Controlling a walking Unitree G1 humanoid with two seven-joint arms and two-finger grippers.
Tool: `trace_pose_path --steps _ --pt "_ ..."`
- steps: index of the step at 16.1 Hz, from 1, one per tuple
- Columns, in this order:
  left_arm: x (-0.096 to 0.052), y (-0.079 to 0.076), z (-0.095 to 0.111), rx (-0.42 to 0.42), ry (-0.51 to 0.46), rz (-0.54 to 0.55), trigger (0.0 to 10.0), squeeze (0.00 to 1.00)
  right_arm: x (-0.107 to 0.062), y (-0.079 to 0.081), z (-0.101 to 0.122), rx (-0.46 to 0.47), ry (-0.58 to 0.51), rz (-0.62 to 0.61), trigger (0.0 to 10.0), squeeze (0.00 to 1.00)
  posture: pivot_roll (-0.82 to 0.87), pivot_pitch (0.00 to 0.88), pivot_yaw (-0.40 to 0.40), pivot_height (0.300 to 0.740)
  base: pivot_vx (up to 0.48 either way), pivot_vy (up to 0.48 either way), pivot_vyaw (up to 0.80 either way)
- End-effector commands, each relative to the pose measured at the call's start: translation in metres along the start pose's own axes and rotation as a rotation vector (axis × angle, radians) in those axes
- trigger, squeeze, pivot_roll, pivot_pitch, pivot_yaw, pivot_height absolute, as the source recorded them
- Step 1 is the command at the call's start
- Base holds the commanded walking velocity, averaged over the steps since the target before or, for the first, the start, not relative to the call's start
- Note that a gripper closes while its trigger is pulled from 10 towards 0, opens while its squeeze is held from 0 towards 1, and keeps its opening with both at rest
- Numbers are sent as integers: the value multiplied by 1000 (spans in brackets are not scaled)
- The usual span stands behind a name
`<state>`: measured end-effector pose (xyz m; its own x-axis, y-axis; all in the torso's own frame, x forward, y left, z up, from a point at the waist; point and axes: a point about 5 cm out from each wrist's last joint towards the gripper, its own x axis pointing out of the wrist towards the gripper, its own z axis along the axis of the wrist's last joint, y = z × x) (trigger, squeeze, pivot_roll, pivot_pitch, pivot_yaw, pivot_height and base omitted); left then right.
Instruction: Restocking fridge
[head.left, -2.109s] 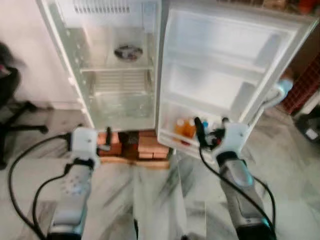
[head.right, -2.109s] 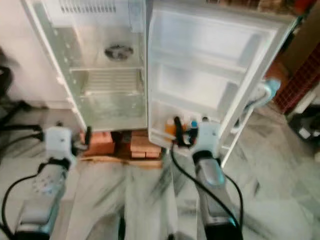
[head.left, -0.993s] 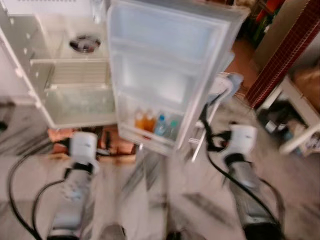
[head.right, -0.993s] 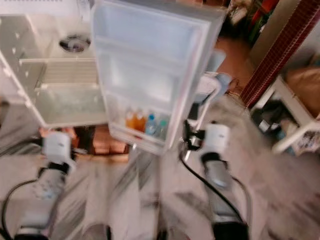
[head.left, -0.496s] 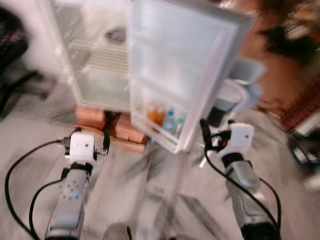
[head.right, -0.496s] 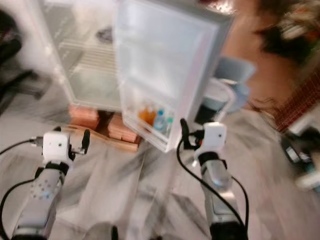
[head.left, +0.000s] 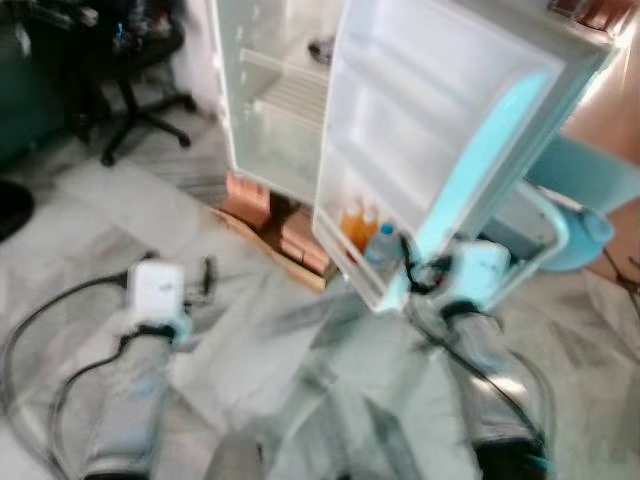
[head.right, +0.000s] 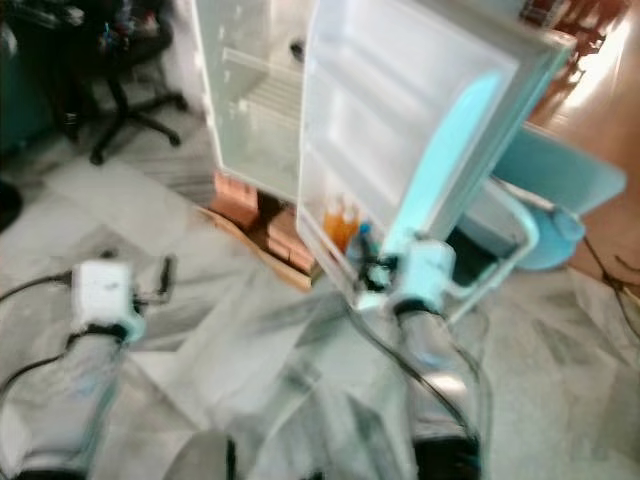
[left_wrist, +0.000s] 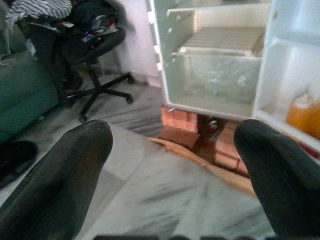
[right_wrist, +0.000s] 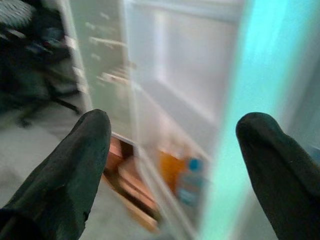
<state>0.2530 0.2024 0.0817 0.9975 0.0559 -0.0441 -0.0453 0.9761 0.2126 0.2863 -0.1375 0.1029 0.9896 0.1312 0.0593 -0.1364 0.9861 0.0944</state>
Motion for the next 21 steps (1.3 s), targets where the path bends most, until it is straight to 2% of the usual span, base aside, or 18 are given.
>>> trace_pose_path --steps 1,14,20,21 --pt "3 -8 7 3 -32 -39 10000 0 -8 -17 -2 -12 10 -50 10000 0 141 97 -81 740 0 0 0" --pt "4 -14 8 -3 -37 -60 10000 0 -5 -19 3 -40 -9 -46 10000 0 135 97 -87 740 267 0 0" --pt "3 -14 7 -3 -29 -63 10000 0 -15 -32 -2 -62 12 -74 10000 0 136 98 -88 740 0 0 0" --pt "-1 -13 0 10 4 -64 10000 0 -15 -34 -3 -61 19 -80 10000 0 138 102 -87 740 0 0 0"
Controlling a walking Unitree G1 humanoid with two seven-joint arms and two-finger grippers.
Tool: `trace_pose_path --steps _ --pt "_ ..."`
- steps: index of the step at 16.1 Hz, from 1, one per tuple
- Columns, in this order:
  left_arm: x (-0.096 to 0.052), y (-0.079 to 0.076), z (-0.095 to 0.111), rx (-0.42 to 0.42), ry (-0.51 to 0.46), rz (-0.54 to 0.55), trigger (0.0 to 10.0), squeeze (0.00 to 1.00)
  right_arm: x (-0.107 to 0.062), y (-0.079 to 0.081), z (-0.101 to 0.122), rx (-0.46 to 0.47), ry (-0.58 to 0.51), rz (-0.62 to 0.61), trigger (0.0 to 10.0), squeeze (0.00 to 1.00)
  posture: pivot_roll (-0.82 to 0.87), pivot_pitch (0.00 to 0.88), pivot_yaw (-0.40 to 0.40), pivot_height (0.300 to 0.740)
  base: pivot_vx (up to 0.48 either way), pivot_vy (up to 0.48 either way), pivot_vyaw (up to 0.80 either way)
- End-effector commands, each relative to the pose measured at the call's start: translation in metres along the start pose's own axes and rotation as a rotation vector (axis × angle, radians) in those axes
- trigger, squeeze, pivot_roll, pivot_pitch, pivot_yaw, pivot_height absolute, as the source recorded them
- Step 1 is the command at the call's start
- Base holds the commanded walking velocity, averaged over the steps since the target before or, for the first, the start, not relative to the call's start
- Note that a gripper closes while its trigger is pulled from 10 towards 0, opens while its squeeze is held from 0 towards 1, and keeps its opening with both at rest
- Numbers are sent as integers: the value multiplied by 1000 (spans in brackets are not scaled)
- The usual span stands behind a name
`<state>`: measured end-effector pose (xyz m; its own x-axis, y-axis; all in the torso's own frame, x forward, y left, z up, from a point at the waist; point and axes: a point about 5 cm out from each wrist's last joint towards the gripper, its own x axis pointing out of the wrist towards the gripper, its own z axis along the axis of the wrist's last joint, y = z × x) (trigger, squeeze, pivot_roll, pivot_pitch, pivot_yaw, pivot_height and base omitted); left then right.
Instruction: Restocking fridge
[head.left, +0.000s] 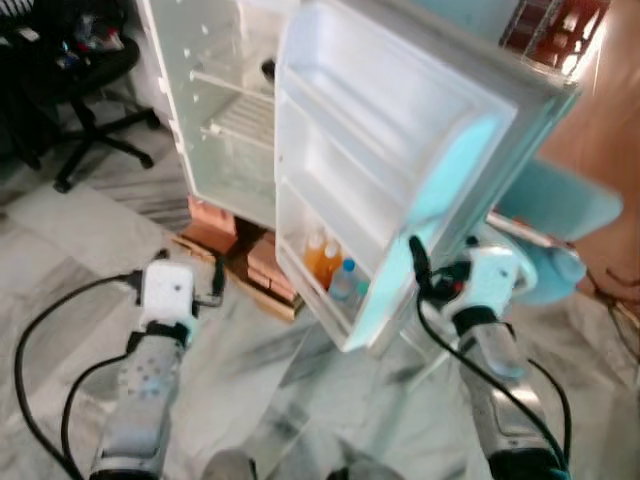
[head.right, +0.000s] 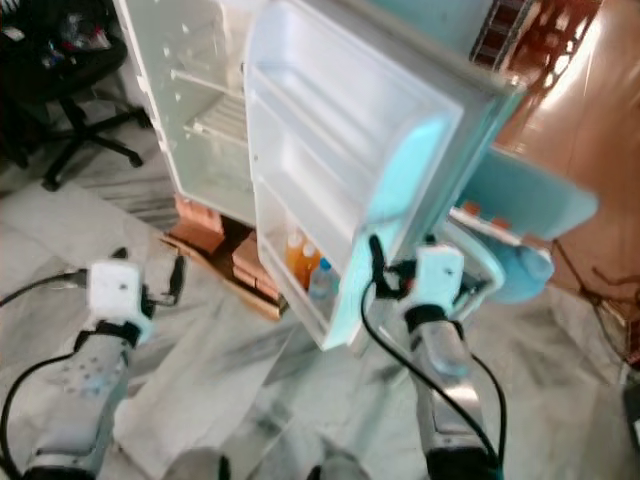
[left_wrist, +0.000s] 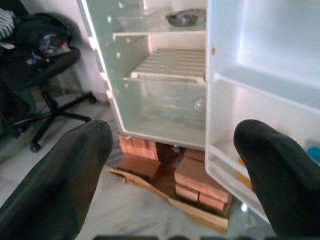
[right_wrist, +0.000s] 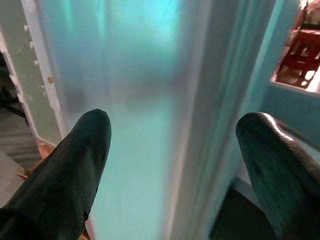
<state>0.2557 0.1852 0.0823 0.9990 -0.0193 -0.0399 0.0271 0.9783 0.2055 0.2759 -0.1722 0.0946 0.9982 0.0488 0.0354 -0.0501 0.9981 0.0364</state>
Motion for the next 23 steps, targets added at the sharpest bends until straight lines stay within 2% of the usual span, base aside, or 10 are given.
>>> trace_pose_path --steps 1,3,8,9,11,13,14,16,20,23 --pt "-7 4 -10 20 47 3 10000 0 2 -2 0 2 5 -1 10000 0 141 104 -88 740 0 0 0" --pt "-18 6 -20 31 89 1 10000 0 11 -3 1 35 15 -20 10000 0 146 110 -89 740 0 0 0" --pt "-41 10 -41 35 170 21 10000 0 50 57 24 208 -10 223 10000 0 173 111 -95 740 0 0 0" --pt "-45 12 -44 32 181 30 10000 0 56 78 34 256 -26 302 10000 0 185 111 -98 740 0 0 0" --pt "-46 13 -41 38 175 42 10000 0 47 109 48 435 -12 546 10000 0 196 111 -103 740 0 0 0" --pt "-47 14 -41 38 176 45 10000 0 13 130 62 548 -13 872 10000 0 199 113 -107 740 0 0 0" --pt "-48 14 -42 38 177 46 10000 0 2 130 65 561 -13 957 10000 0 195 115 -106 740 0 0 0" --pt "-50 14 -44 37 183 44 10000 0 -6 109 64 619 32 999 10000 0 190 117 -103 740 0 0 0" --pt "-53 13 -47 41 198 33 10000 0 -48 59 23 320 347 1229 10000 0 188 119 -99 740 0 0 0" --pt "-54 14 -47 43 201 33 10000 0 -45 36 -1 86 455 1170 10000 0 189 126 -99 740 0 0 0"
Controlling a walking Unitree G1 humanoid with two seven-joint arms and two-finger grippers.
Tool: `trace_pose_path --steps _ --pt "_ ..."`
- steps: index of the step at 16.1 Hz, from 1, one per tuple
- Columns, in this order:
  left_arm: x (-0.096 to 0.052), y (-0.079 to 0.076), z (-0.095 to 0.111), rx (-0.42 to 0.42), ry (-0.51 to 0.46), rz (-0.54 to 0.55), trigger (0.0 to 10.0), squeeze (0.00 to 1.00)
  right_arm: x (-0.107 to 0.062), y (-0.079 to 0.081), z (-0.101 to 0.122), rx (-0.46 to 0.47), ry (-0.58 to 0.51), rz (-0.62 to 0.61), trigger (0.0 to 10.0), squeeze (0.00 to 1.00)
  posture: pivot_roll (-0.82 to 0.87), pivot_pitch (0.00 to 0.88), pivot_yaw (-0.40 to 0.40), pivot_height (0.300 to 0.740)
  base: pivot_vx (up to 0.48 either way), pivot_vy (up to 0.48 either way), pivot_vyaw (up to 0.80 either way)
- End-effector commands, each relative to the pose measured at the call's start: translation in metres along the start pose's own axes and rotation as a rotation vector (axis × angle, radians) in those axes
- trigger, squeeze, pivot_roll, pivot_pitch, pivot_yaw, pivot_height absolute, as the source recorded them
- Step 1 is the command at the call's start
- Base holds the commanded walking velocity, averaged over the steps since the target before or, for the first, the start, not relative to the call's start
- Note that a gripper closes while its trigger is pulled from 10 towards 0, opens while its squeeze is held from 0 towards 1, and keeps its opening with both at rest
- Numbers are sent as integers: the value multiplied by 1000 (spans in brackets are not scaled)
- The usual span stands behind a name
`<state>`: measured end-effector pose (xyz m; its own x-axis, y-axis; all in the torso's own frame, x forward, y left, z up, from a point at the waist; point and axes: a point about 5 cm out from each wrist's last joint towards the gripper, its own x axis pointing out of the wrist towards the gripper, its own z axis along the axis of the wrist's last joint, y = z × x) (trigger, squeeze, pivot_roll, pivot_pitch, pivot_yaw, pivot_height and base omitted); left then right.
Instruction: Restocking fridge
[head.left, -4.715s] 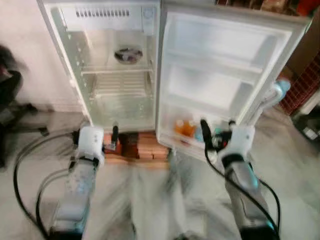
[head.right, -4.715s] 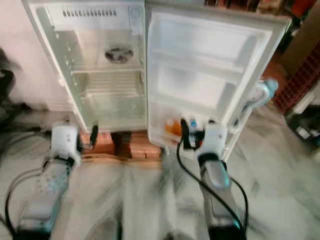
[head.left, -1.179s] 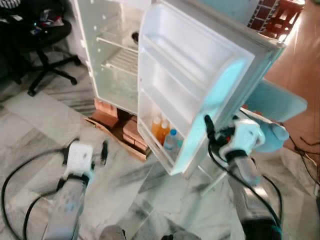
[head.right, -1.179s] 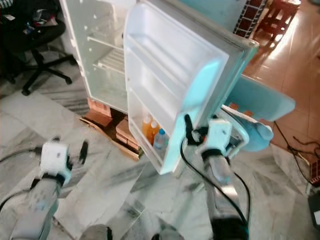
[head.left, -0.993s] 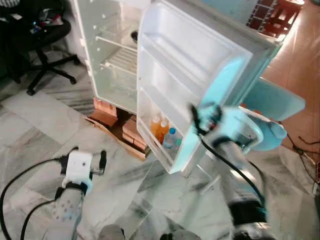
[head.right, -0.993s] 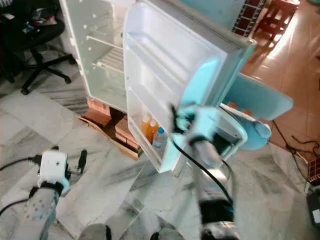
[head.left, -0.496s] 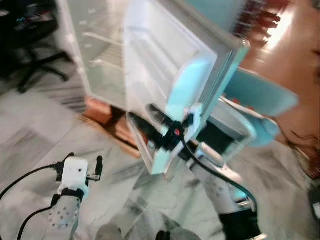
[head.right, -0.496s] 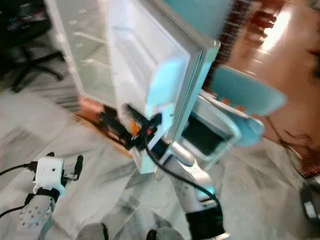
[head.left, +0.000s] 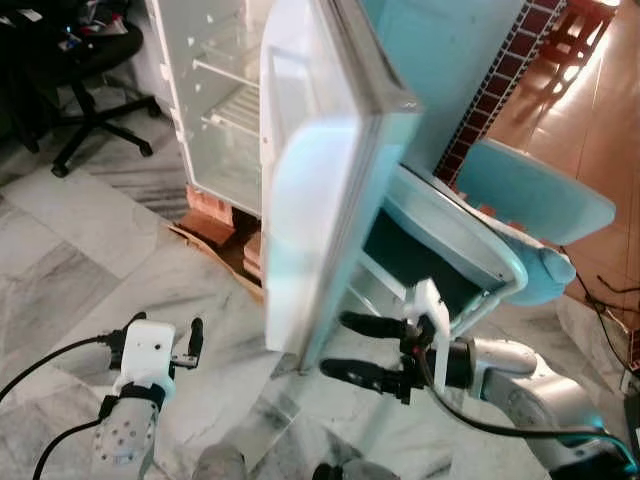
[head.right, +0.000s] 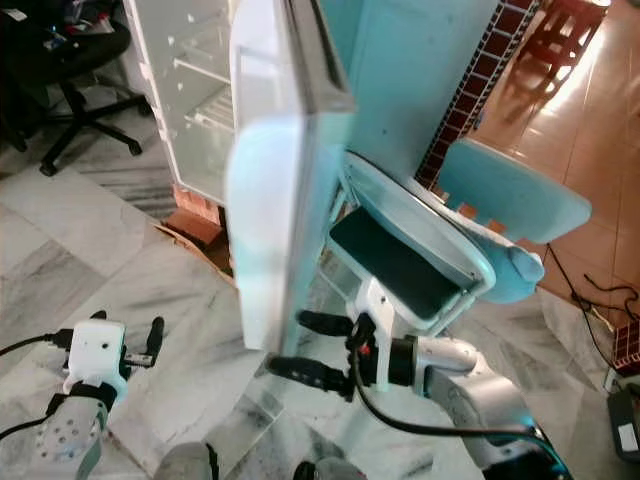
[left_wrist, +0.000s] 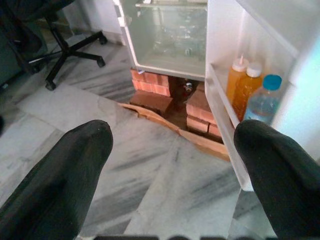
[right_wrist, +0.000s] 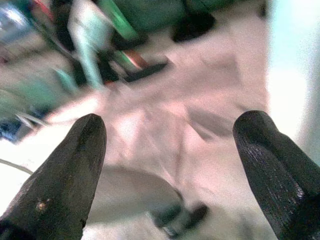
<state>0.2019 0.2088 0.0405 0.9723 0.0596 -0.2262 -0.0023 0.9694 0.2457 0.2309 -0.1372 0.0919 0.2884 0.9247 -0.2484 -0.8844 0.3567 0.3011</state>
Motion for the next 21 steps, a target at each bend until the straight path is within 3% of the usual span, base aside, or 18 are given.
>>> trace_pose_path --steps 1,3,5,6,7,8,10,11,13,16,17,18,19,21 --pt "-2 0 0 7 2 -1 10000 0 -4 -18 -1 -71 59 -119 10000 0 189 128 -99 740 0 0 0" --pt "-2 1 0 7 3 -1 10000 0 -1 -52 14 -166 24 -404 10000 0 190 130 -101 740 0 0 0" --pt "-1 1 0 7 1 1 10000 0 2 -71 40 -228 -72 -636 10000 0 193 132 -103 740 0 0 0" --pt "-1 1 0 6 1 1 10000 0 8 -66 48 -171 -142 -596 10000 0 193 133 -102 740 0 0 0" --pt "-2 1 0 6 1 1 10000 0 24 -44 61 -137 -253 -416 10000 0 193 132 -102 740 0 0 0" --pt "-2 1 0 6 1 0 10000 0 32 -10 75 -43 -384 -144 10000 0 194 133 -102 740 0 0 0" --pt "-1 0 0 7 0 -1 10000 0 33 19 86 8 -460 77 10000 0 192 133 -103 740 0 0 0" --pt "-1 0 0 6 0 -2 10000 0 35 18 78 -19 -422 61 10000 0 192 133 -103 740 0 0 0" --pt "1 -2 2 6 -3 -5 10000 0 33 7 68 17 -402 -22 10000 0 189 131 -101 740 0 0 0" --pt "3 -2 2 9 -6 -10 10000 0 35 -5 65 -9 -361 -161 10000 0 183 127 -100 740 0 0 0" --pt "6 -1 3 11 -9 -10 10000 0 34 -17 59 -31 -343 -286 10000 0 186 123 -103 740 0 0 0" --pt "8 -1 4 12 -13 -10 10000 0 33 -22 54 -46 -323 -332 10000 0 186 123 -103 740 0 0 0" --pt "12 1 7 36 -28 -18 10000 0 30 -29 46 -94 -288 -399 10000 0 184 121 -105 740 0 0 0" --pt "25 1 16 102 -63 -83 10000 0 26 -34 40 -99 -280 -466 10000 0 176 116 -109 740 0 0 0"
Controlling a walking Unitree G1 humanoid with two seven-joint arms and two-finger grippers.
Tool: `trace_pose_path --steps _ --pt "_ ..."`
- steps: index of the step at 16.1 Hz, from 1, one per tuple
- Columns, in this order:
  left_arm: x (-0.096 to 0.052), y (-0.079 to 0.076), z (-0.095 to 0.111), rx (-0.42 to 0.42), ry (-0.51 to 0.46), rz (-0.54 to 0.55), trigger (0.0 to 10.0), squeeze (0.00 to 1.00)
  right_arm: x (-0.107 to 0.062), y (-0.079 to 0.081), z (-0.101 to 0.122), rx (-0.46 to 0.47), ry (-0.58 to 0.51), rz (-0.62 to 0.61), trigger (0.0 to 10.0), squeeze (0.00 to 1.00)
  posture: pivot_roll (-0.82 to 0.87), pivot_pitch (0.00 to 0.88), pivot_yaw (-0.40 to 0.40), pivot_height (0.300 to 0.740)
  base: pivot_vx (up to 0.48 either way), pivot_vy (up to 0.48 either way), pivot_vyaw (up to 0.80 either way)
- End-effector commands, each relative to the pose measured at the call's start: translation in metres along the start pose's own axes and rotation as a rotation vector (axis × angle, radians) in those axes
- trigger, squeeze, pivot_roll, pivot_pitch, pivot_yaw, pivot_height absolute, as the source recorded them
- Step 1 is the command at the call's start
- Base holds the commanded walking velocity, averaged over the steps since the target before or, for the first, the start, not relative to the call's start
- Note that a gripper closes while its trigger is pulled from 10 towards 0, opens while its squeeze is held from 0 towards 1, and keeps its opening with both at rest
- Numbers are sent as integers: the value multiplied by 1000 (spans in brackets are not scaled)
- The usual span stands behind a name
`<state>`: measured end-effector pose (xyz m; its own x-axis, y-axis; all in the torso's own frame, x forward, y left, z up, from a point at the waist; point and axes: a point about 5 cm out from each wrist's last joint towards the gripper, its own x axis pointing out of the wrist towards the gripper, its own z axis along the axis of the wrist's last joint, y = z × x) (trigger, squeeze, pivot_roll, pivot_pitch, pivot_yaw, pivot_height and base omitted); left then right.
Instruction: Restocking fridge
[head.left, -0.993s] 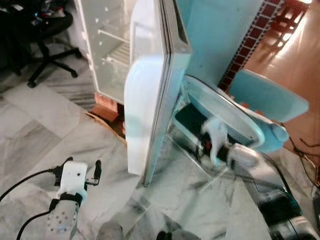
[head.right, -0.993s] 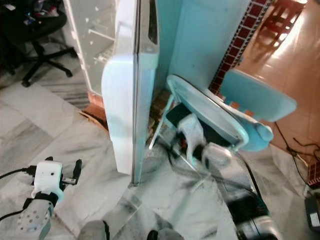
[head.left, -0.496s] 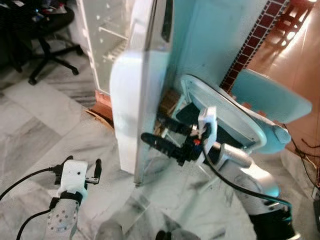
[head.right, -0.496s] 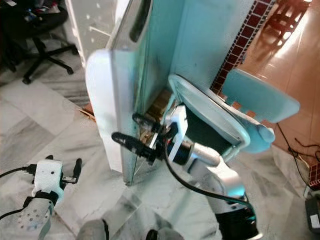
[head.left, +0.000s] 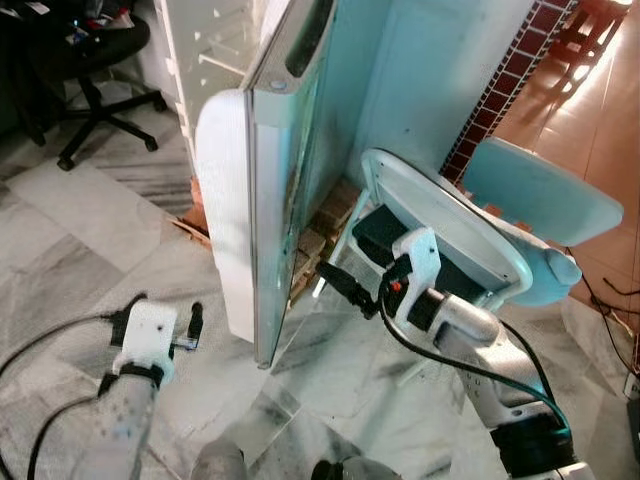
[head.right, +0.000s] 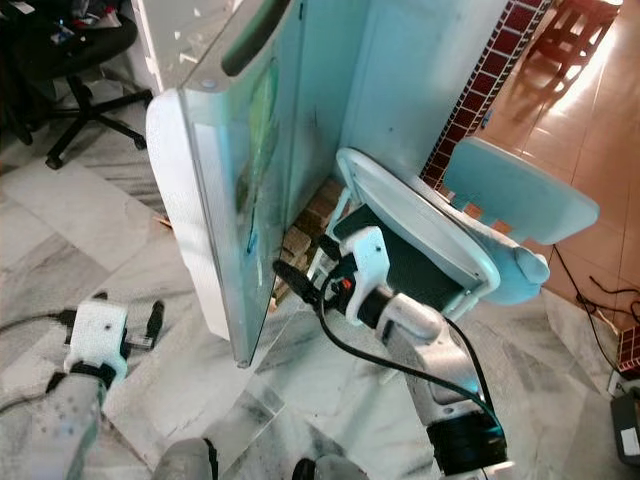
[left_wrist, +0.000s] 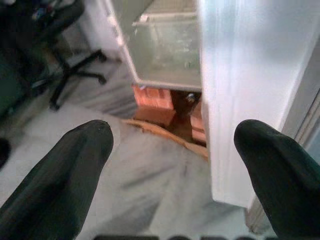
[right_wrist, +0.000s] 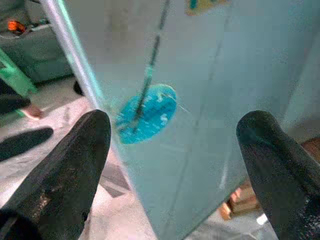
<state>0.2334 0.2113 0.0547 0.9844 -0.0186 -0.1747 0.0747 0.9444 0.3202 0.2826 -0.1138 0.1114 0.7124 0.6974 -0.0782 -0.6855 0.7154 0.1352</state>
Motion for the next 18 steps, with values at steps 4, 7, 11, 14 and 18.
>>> trace_pose_path --steps 4,7,11,14,18 --pt "35 -17 5 83 19 -242 10000 0 -1 0 5 -34 -56 -49 10000 0 143 100 -115 740 0 0 0" --pt "67 -5 13 148 58 -243 10000 0 -1 3 4 -61 -68 -42 10000 0 119 86 -112 740 0 0 0" --pt "69 93 6 194 162 205 10000 0 -6 1 -2 -70 -61 -63 10000 0 113 90 -108 740 0 0 0" --pt "47 140 -8 149 224 391 10000 0 -5 5 -8 -82 -45 -53 10000 0 132 100 -113 740 0 0 0" --pt "39 108 -16 -62 79 324 10000 0 6 -8 -3 -112 -50 -172 10000 0 143 109 -109 740 0 0 0"
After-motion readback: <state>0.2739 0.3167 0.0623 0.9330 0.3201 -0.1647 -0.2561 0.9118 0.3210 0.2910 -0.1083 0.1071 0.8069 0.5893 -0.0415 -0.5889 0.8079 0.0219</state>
